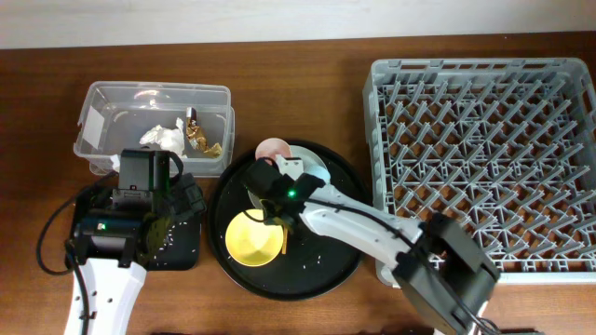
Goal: Sort waste into correct bins and load items into the dishwasher rack
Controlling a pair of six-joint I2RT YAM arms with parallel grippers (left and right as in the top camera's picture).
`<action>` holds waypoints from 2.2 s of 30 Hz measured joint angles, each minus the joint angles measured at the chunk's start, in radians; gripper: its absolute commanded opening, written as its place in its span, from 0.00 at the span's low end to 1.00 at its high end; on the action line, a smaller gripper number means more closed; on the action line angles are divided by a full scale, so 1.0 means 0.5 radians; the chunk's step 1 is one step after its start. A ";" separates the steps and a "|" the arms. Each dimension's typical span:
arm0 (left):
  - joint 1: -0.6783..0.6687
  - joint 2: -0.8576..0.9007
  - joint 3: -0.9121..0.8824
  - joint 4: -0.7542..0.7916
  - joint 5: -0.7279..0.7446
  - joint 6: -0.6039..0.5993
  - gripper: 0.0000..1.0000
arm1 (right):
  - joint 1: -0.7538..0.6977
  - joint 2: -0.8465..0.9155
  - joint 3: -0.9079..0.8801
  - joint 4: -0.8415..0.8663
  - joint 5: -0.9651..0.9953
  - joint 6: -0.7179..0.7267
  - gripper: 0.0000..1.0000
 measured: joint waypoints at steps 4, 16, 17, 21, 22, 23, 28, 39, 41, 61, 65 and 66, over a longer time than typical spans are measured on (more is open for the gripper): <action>0.000 0.000 0.000 0.000 0.000 0.000 0.99 | 0.000 0.028 -0.001 0.040 0.003 0.005 0.23; 0.000 0.000 0.000 0.001 0.000 0.000 0.99 | 0.000 0.048 -0.001 0.031 -0.019 0.010 0.18; 0.000 0.000 0.000 0.001 0.000 0.000 0.99 | 0.000 0.048 -0.001 0.031 -0.019 0.023 0.18; 0.000 0.000 0.000 0.001 0.000 0.000 0.99 | 0.000 0.048 -0.001 0.021 -0.019 0.049 0.16; 0.000 0.000 0.000 0.001 0.000 0.000 0.99 | 0.000 0.048 -0.001 0.001 -0.019 0.050 0.16; 0.000 0.000 0.000 0.001 0.000 0.000 0.99 | 0.000 0.048 -0.001 -0.007 -0.019 0.052 0.16; 0.000 0.000 0.000 0.001 0.000 0.000 0.99 | 0.000 0.049 -0.001 -0.033 -0.019 0.053 0.15; 0.000 0.000 0.000 0.001 0.000 0.000 0.99 | 0.000 0.050 -0.002 -0.050 -0.019 0.053 0.04; 0.000 0.000 0.000 0.001 0.000 0.000 0.99 | 0.000 0.050 -0.002 -0.050 -0.018 0.053 0.04; 0.002 0.000 0.000 0.001 0.000 0.000 0.99 | -0.874 -0.989 0.109 -0.712 0.244 -0.845 0.04; 0.002 0.001 0.000 0.002 0.000 0.000 0.99 | -1.094 -0.795 0.109 -0.728 0.204 -1.064 0.04; 0.002 0.000 0.000 0.001 0.000 0.000 0.99 | -1.098 -0.728 0.109 -0.718 0.199 -1.089 0.04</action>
